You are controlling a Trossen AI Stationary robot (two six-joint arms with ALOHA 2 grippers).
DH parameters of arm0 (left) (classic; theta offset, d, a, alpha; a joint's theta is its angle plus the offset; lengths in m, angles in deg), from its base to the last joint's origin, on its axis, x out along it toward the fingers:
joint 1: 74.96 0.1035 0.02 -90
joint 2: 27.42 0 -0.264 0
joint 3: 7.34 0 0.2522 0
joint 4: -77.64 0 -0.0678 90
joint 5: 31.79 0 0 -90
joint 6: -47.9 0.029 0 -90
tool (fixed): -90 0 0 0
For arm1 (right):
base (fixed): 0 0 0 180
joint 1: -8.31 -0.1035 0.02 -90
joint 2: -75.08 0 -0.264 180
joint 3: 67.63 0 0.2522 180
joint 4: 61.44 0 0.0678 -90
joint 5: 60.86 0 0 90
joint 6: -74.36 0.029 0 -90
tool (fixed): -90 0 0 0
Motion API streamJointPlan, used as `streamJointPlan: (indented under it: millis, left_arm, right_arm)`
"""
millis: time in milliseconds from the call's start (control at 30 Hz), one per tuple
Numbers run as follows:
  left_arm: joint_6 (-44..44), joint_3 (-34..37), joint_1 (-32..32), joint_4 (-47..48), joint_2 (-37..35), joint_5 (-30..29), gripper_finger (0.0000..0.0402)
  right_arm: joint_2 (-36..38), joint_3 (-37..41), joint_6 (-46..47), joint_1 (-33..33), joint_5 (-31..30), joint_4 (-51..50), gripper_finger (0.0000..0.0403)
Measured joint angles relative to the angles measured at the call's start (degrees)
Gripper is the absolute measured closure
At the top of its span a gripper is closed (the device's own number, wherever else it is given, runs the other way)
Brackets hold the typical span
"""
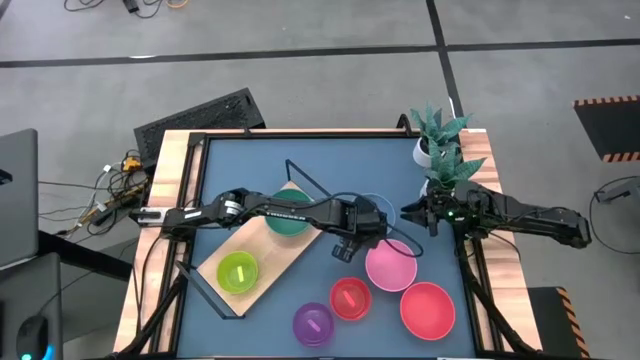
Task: Place and stack bowls onto a shelf
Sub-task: Stack the blue bowl on top of the large green bowl on the shelf
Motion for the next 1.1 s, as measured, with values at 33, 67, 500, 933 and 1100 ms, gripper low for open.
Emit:
streamJointPlan:
  millis: [33, 67, 500, 933, 1100]
  left_arm:
    - [0.0, 0.0, 0.1, 0.7, 0.0, 0.6, 0.0277]
    - [0.0, 0.0, 0.3, 1.2, 0.0, 1.6, 0.0287]
    - [-1.1, 0.0, 0.0, 3.0, 2.7, -0.3, 0.0399]
    - [-4.2, -2.2, -0.2, 4.0, -0.1, -4.0, 0.0401]
    - [-4.1, -2.0, -0.2, 3.3, -2.4, -7.8, 0.0401]
  right_arm:
    - [0.0, 0.0, 0.0, 0.0, 0.0, 0.0, 0.0214]
    - [0.0, 0.0, 0.0, 0.0, 0.0, 0.0, 0.0214]
    - [0.0, 0.0, 0.1, 0.0, 0.0, 0.0, 0.0214]
    - [0.0, 0.0, 0.0, 0.0, 0.0, -1.0, 0.0214]
    - [0.0, 0.0, 0.0, 0.0, 0.0, -2.3, 0.0214]
